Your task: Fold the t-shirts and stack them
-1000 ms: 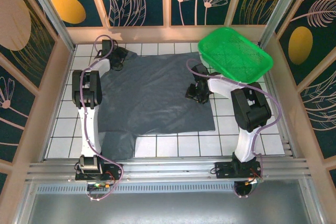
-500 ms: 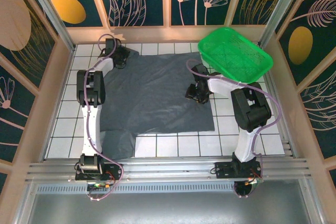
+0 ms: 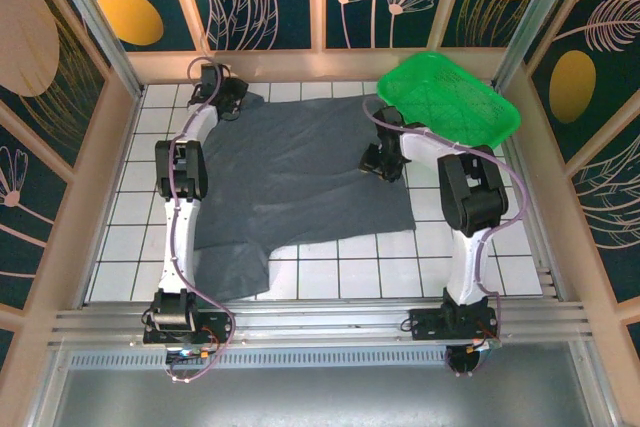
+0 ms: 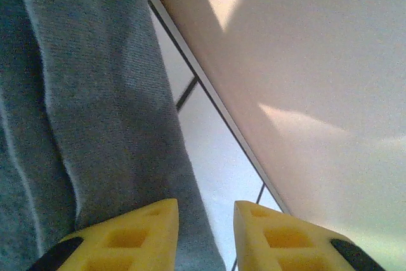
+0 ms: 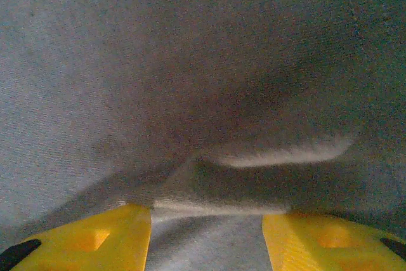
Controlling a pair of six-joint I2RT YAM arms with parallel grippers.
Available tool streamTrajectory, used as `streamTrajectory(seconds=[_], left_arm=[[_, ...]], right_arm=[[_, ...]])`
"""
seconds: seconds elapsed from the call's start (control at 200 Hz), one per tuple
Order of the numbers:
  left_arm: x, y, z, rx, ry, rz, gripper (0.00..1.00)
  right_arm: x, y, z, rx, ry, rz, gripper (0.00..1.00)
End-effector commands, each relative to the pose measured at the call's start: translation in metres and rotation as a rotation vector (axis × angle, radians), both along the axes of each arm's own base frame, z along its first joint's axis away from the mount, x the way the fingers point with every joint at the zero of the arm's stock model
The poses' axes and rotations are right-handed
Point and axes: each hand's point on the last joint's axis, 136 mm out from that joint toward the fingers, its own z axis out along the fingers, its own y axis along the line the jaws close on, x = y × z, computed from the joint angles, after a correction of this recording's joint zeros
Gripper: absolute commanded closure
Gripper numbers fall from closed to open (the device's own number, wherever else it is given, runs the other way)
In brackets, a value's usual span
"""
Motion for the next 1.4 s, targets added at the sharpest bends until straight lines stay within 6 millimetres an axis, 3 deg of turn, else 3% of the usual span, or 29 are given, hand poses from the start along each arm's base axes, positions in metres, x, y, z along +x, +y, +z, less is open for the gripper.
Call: streamTrajectory(seconds=[0.0, 0.115, 0.26, 0.35, 0.46, 0.601, 0.756, 0.901, 1.021, 1.096, 1.161, 1.261, 1.396], left_arm=[[-0.001, 0.037, -0.029, -0.019, 0.05, 0.049, 0.7], [0.014, 0.035, 0.022, -0.038, -0.075, 0.023, 0.6], [0.016, 0.021, 0.108, -0.041, -0.215, -0.006, 0.43], [-0.001, 0.015, 0.152, 0.013, -0.23, -0.022, 0.37], [-0.046, 0.011, 0.168, 0.11, -0.141, -0.033, 0.36], [-0.135, 0.007, 0.14, 0.165, 0.019, -0.027, 0.39], [-0.26, 0.009, 0.079, 0.231, 0.281, -0.051, 0.45], [-0.379, 0.017, 0.036, 0.246, 0.474, -0.043, 0.49], [-0.445, 0.026, 0.017, 0.251, 0.55, -0.002, 0.5], [-0.462, 0.029, 0.01, 0.234, 0.555, 0.032, 0.5], [-0.459, 0.027, 0.008, 0.205, 0.535, 0.051, 0.5], [-0.434, 0.031, 0.012, 0.221, 0.5, 0.079, 0.5], [-0.383, 0.036, 0.02, 0.237, 0.458, 0.088, 0.5]], right_arm=[[-0.006, -0.012, -0.021, -0.057, 0.076, 0.02, 0.48], [0.007, -0.006, 0.004, -0.041, -0.001, 0.028, 0.48], [0.022, -0.005, 0.043, -0.021, -0.117, 0.015, 0.47], [0.025, -0.006, 0.058, -0.015, -0.166, 0.011, 0.47], [0.027, -0.01, 0.071, -0.021, -0.223, 0.001, 0.47], [0.037, -0.002, 0.08, 0.011, -0.263, 0.013, 0.48], [0.037, 0.011, 0.087, 0.005, -0.29, 0.023, 0.5], [0.009, 0.014, 0.09, 0.008, -0.285, 0.006, 0.5], [-0.021, 0.043, 0.075, 0.029, -0.242, 0.116, 0.49], [-0.036, 0.07, 0.062, 0.044, -0.22, 0.201, 0.49], [-0.042, 0.088, 0.057, 0.064, -0.218, 0.238, 0.5], [-0.038, 0.094, 0.052, 0.072, -0.214, 0.216, 0.5], [-0.024, 0.092, 0.051, 0.076, -0.225, 0.189, 0.5]])
